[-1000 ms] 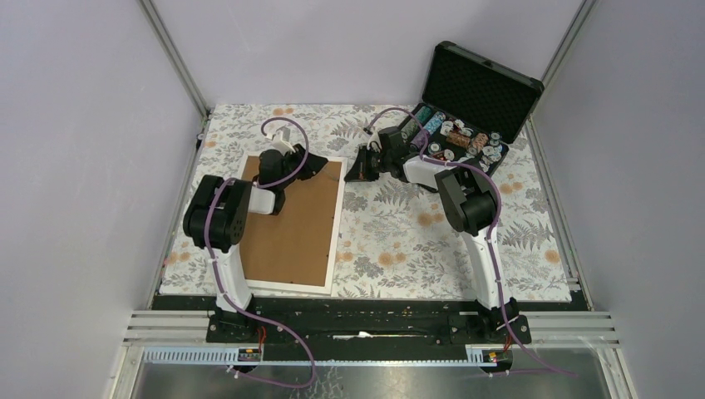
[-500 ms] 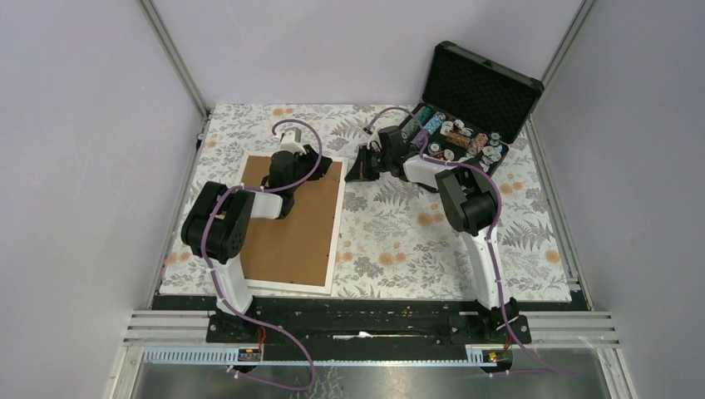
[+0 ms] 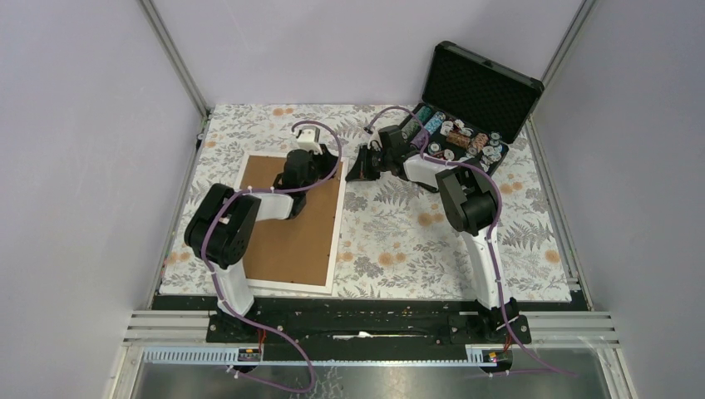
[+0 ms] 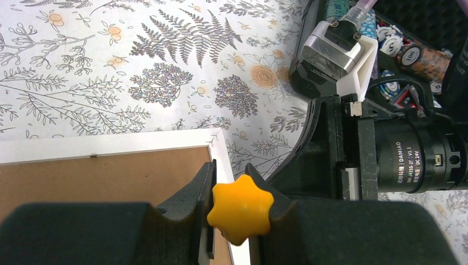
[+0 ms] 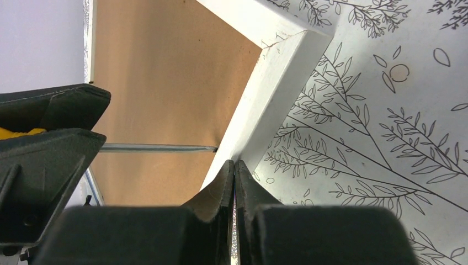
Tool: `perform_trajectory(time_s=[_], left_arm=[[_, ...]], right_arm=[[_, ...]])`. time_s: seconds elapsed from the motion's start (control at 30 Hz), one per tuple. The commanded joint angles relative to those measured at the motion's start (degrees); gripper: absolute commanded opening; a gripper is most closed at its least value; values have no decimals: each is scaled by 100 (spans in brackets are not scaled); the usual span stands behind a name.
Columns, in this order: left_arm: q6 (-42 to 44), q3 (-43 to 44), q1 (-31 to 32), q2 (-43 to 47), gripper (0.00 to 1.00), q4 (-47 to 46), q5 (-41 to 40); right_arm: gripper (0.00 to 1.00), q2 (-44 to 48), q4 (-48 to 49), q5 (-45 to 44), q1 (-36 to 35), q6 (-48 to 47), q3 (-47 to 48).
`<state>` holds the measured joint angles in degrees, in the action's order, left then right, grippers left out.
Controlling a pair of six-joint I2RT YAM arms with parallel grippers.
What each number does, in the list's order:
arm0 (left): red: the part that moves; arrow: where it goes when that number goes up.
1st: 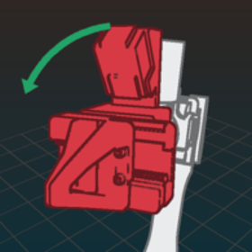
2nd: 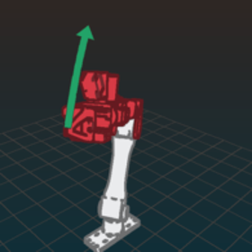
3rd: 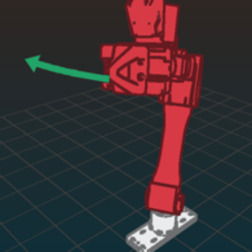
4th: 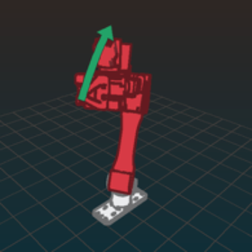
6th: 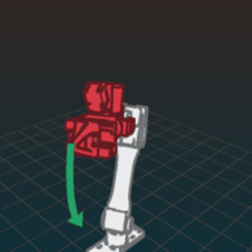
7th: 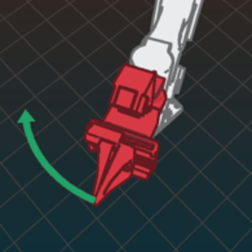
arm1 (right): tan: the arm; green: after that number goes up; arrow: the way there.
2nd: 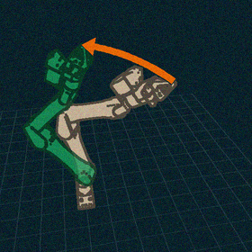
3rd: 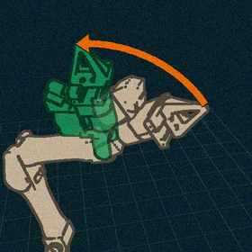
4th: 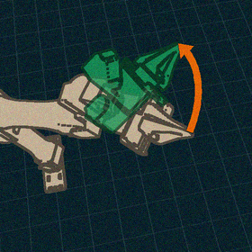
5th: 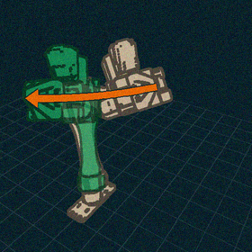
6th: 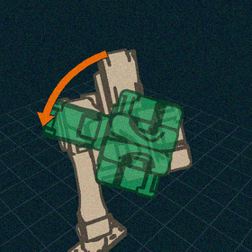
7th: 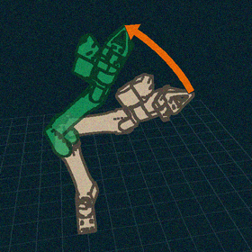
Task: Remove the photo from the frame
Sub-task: Release the photo frame item from the photo frame, then adjust the photo frame at the center of the board.
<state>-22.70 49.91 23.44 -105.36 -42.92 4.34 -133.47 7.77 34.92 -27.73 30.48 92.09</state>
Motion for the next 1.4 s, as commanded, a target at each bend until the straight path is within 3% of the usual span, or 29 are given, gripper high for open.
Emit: perform_trajectory(time_s=[0.0, 0.13, 0.23, 0.5, 0.7, 1.03, 1.23, 1.37], left_arm=[[-982, 70, 1240, -156, 0, 928, 1909], [-938, 180, 1238, -121, 0, 1200, 1713], [-1017, 293, 893, 45, 0, 1294, 1828], [-1417, 211, -815, 1073, 0, 1124, 2982], [-1700, -388, -1490, 1850, 0, 1184, 3302], [-1982, -1459, -1913, 2405, 0, 1484, 3549], [-1879, -1677, -1918, 2352, 0, 1670, 3263], [-1873, -1871, -1967, 2163, 0, 1435, 3224]], right_arm=[[4, -439, 267, -292, -382, -128, 212], [4, -414, 231, -299, -382, -164, 217], [6, -299, 174, -340, -374, -272, 160], [34, 535, 93, -327, -248, -648, -236], [46, 1045, -65, -84, -215, -665, -731], [49, 1655, 787, -107, -582, 224, -2183], [50, 1355, 982, -387, -814, 647, -2046], [44, 947, 929, -443, -836, 874, -1791]])
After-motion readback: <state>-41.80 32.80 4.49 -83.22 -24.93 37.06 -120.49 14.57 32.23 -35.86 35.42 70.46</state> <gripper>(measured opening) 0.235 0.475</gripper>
